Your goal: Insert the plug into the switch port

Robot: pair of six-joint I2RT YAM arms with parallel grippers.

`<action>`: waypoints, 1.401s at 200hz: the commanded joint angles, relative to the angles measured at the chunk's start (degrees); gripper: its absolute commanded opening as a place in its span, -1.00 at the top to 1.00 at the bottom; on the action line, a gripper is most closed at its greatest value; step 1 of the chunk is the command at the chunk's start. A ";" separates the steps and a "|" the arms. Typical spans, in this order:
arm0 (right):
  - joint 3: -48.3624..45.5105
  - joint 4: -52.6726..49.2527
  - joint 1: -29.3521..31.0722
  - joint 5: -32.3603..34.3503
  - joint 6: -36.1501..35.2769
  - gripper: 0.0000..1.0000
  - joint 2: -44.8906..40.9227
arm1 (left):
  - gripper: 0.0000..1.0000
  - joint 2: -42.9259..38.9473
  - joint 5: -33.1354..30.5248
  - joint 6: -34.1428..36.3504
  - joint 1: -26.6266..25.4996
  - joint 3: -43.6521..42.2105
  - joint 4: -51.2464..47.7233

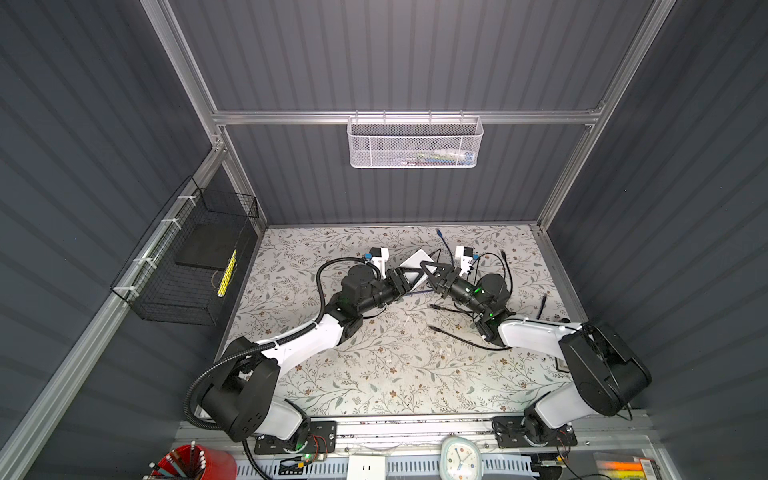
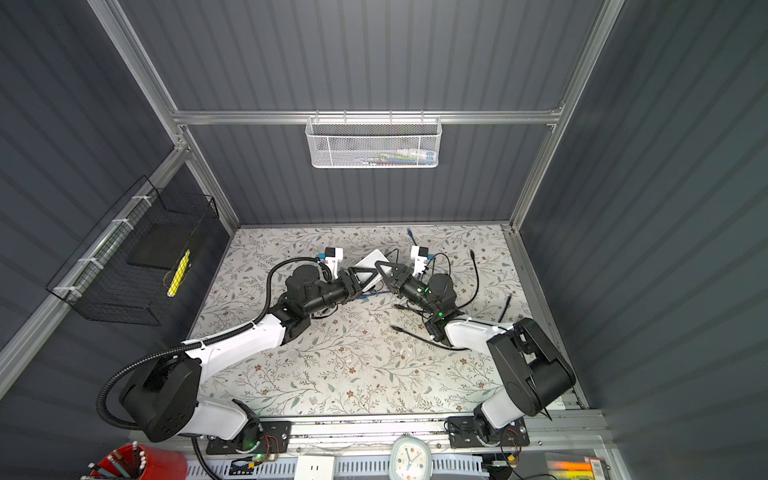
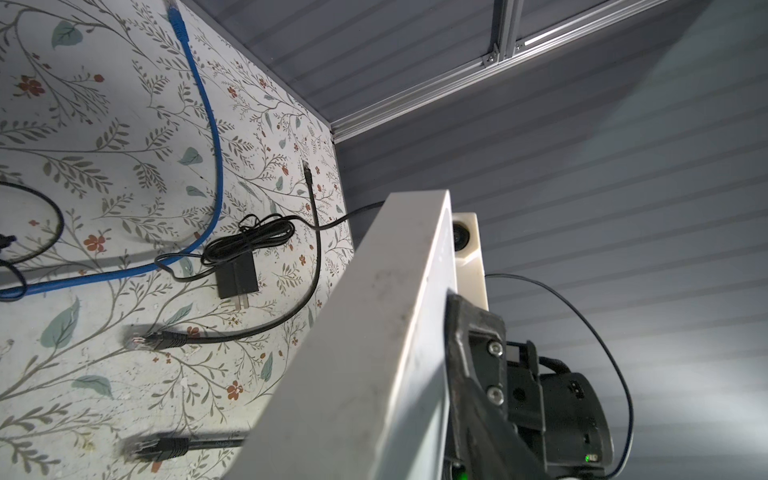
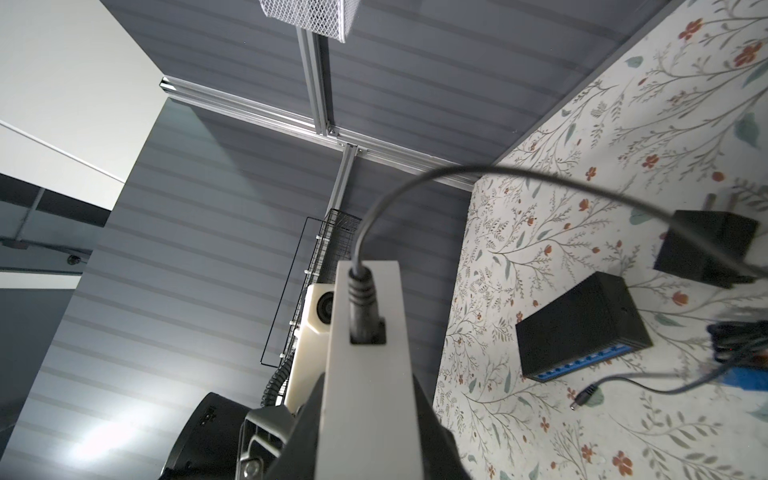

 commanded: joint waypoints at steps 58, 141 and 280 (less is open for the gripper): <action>0.37 1.82 1.04 0.74 -1.64 0.89 -0.71 | 0.02 -3.17 -2.61 1.40 -0.26 -0.58 1.15; 0.67 -3.31 1.59 -1.51 -3.07 0.85 -1.13 | 0.16 -5.25 -3.15 2.80 -0.24 -0.68 0.42; 7.41 -22.55 2.22 -3.43 -12.30 0.37 -5.35 | 0.69 -6.10 -1.13 2.93 -0.26 -0.75 -0.96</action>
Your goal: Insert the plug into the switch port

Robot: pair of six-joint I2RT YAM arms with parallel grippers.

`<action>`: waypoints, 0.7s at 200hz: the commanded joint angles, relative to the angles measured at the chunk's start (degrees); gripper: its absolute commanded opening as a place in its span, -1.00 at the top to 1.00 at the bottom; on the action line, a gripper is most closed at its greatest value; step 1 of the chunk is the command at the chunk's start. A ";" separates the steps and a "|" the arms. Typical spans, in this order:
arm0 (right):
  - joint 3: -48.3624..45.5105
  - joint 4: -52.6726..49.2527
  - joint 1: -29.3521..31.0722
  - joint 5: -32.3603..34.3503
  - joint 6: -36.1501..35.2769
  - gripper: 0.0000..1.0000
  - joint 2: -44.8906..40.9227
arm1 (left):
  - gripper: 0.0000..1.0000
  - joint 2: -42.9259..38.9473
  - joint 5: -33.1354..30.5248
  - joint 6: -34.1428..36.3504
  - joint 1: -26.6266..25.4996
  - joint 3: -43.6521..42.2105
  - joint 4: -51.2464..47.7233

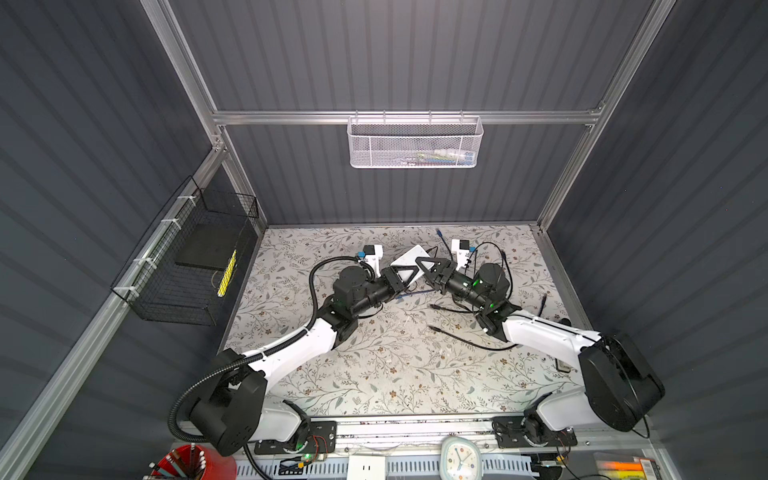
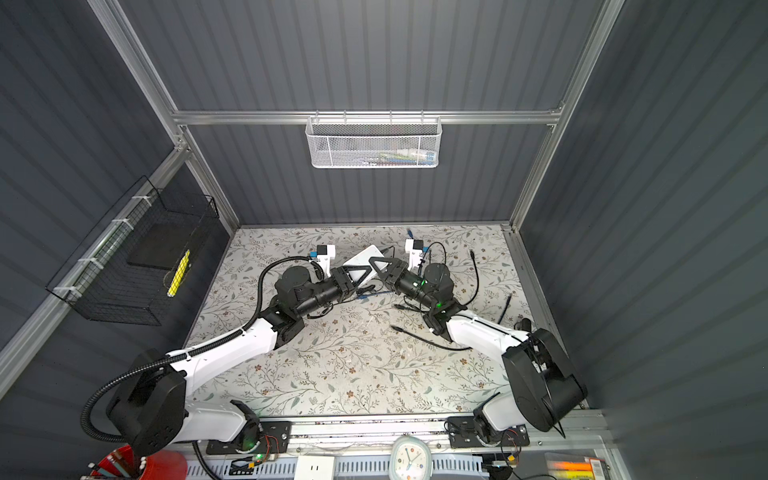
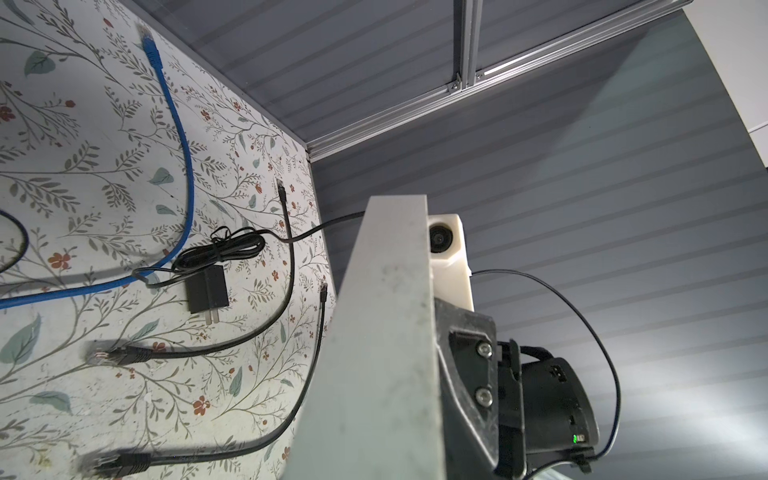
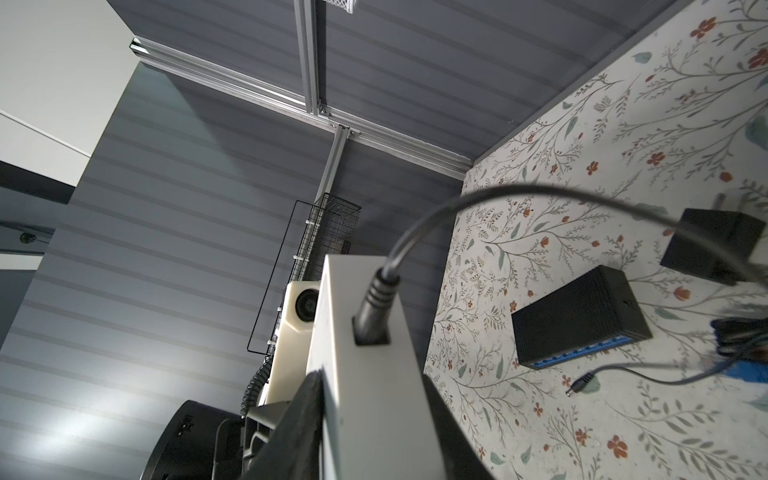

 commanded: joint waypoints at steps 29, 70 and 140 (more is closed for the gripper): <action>2.93 -6.51 0.41 -5.33 -7.39 0.65 0.85 | 0.44 -1.40 0.37 5.83 -0.30 0.96 -4.04; 5.04 -6.95 0.30 -10.27 -8.23 0.72 2.49 | 0.11 -1.40 2.06 5.96 -0.34 0.78 -3.48; 4.13 -6.19 0.29 -11.10 -7.53 0.72 3.14 | 0.34 -1.22 2.36 6.31 -0.27 1.20 -2.99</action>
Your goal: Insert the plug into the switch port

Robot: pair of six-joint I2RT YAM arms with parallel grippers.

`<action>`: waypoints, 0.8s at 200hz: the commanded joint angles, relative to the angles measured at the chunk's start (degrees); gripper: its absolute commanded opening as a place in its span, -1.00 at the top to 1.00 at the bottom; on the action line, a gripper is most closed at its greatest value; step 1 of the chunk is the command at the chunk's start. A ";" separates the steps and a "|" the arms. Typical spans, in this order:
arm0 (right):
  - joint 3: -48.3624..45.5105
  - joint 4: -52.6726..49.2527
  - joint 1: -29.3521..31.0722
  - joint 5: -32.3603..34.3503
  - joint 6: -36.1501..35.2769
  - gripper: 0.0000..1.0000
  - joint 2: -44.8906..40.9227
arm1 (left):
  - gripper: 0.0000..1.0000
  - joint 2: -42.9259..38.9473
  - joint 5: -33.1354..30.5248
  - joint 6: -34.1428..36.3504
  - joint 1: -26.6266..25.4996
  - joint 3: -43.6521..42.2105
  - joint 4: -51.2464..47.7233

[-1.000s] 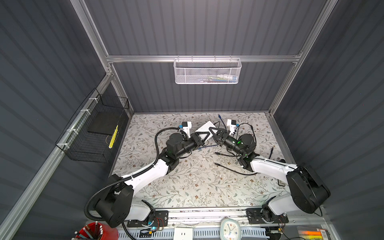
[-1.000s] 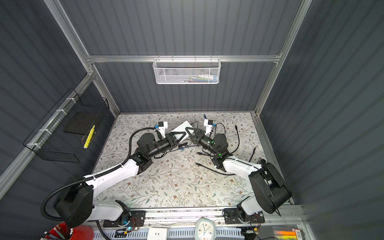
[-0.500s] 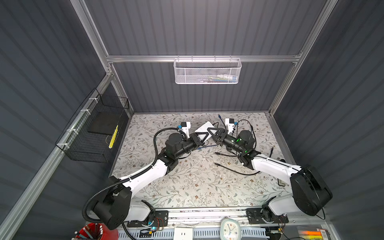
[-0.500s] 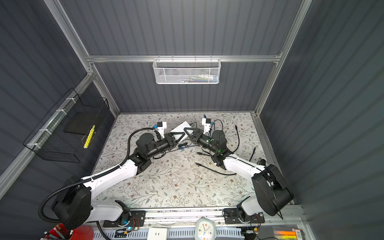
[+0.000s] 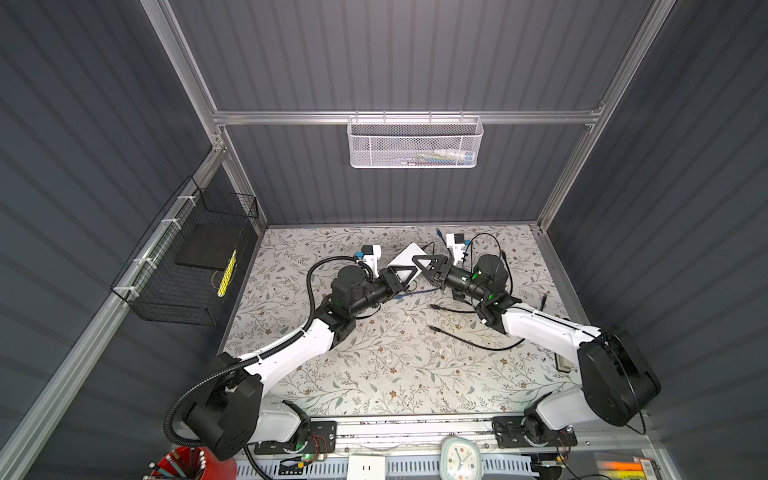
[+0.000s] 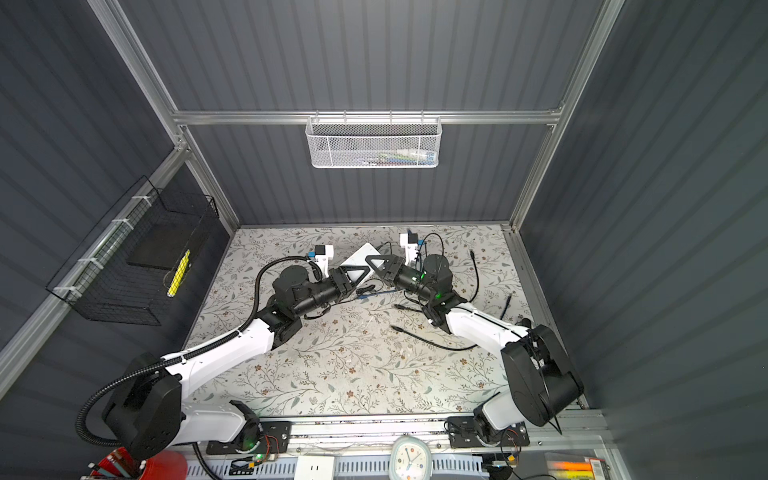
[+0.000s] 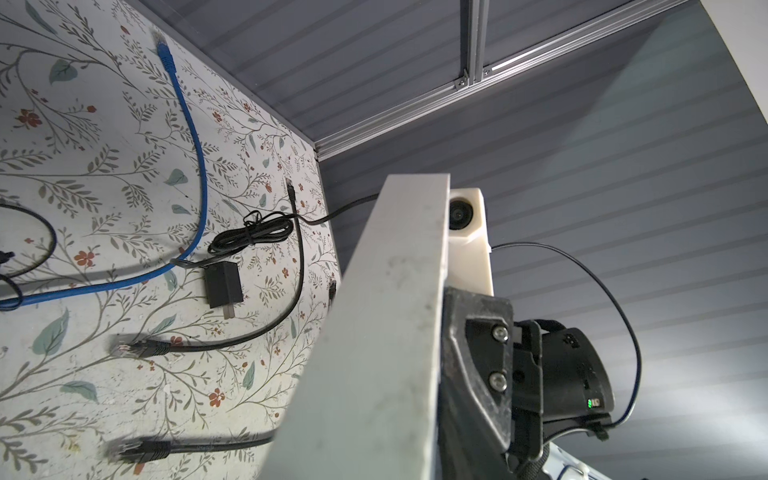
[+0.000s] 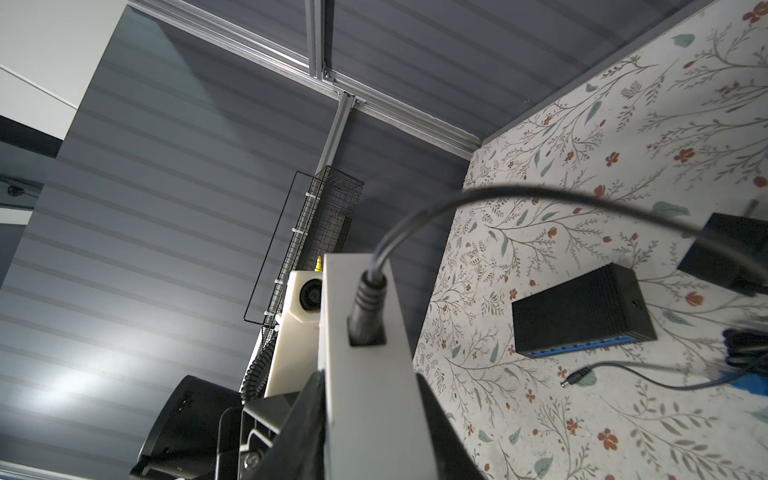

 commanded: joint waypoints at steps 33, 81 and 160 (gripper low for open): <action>-0.33 -0.72 1.66 -4.99 -2.58 0.67 2.78 | 0.78 -0.15 2.51 5.15 -0.82 1.57 0.38; -1.27 -3.17 1.66 -4.73 -3.88 0.26 1.17 | 1.00 -1.32 1.44 6.44 -0.83 2.10 -2.67; -7.67 -6.08 1.29 -3.67 -5.80 -0.16 -5.13 | 1.00 -2.79 -2.93 10.16 -0.39 3.52 -9.68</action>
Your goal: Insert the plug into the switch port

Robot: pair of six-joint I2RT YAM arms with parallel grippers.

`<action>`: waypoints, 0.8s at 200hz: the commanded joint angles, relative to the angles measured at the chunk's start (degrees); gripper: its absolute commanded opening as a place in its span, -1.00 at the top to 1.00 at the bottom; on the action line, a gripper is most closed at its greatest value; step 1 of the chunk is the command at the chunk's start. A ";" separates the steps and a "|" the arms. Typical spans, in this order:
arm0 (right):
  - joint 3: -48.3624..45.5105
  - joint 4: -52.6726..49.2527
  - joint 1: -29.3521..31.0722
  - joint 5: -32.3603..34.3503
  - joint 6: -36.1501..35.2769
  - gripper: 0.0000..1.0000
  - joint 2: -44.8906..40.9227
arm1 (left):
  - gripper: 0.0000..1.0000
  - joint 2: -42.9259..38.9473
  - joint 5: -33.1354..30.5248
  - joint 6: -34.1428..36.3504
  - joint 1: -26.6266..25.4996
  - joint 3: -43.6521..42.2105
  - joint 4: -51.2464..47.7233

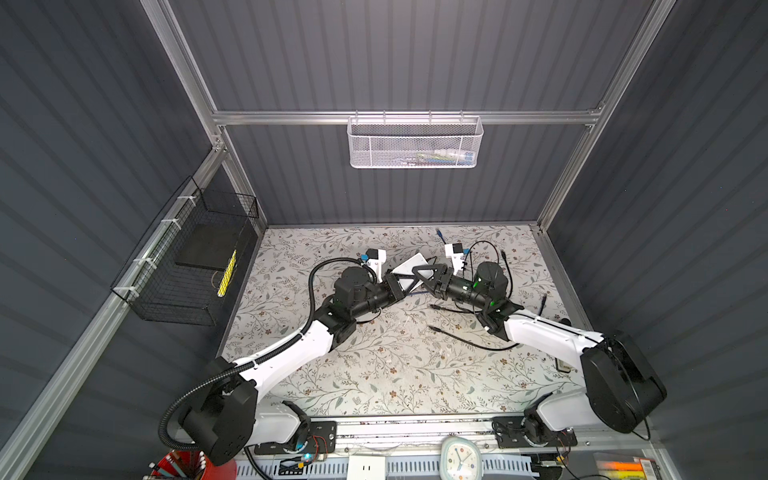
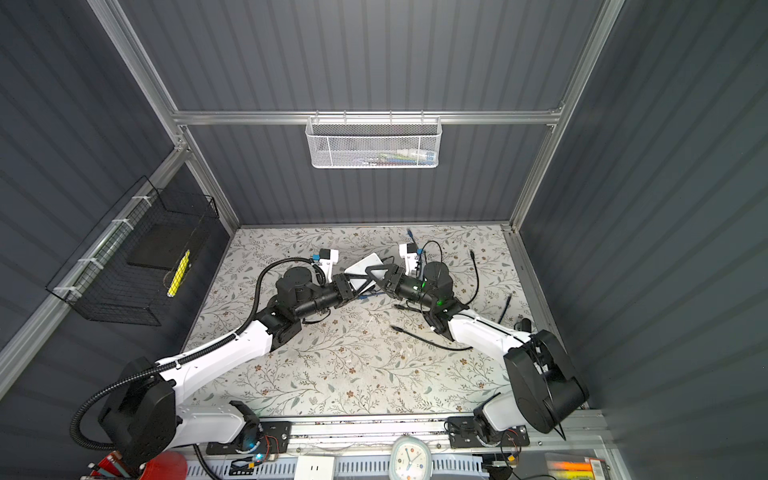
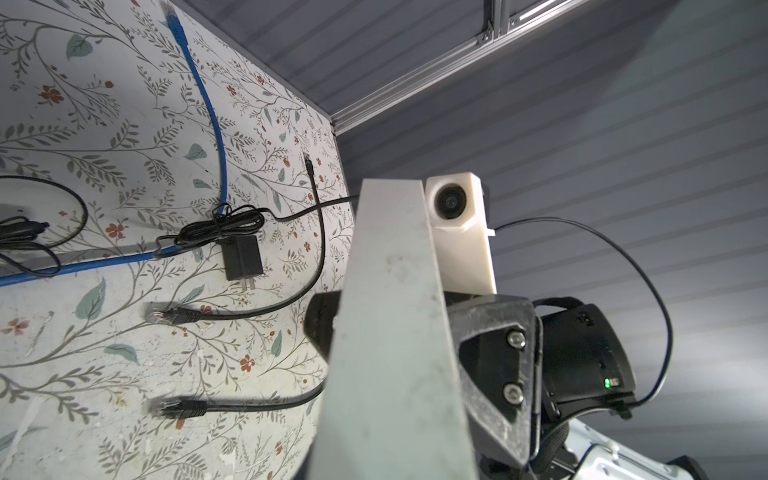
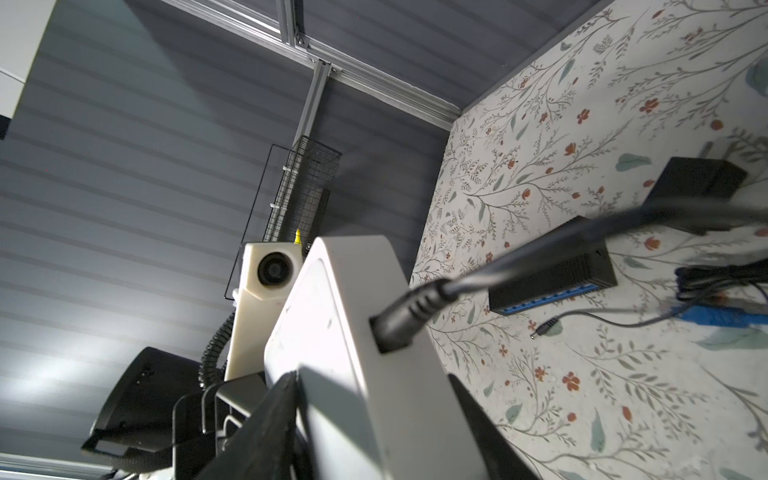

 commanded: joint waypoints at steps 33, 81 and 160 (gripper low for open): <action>-5.74 -3.55 0.09 -2.20 -2.96 -0.21 -3.98 | 1.00 -0.61 -3.90 3.72 0.47 2.37 -0.51; -6.03 -10.10 -0.09 -2.79 -3.43 -0.26 -6.71 | 1.00 -1.65 -5.60 4.39 0.64 2.24 -1.16; 2.03 -57.25 -0.87 6.87 -32.73 -0.22 -12.58 | 1.00 -6.48 -10.13 7.60 1.04 0.93 -10.76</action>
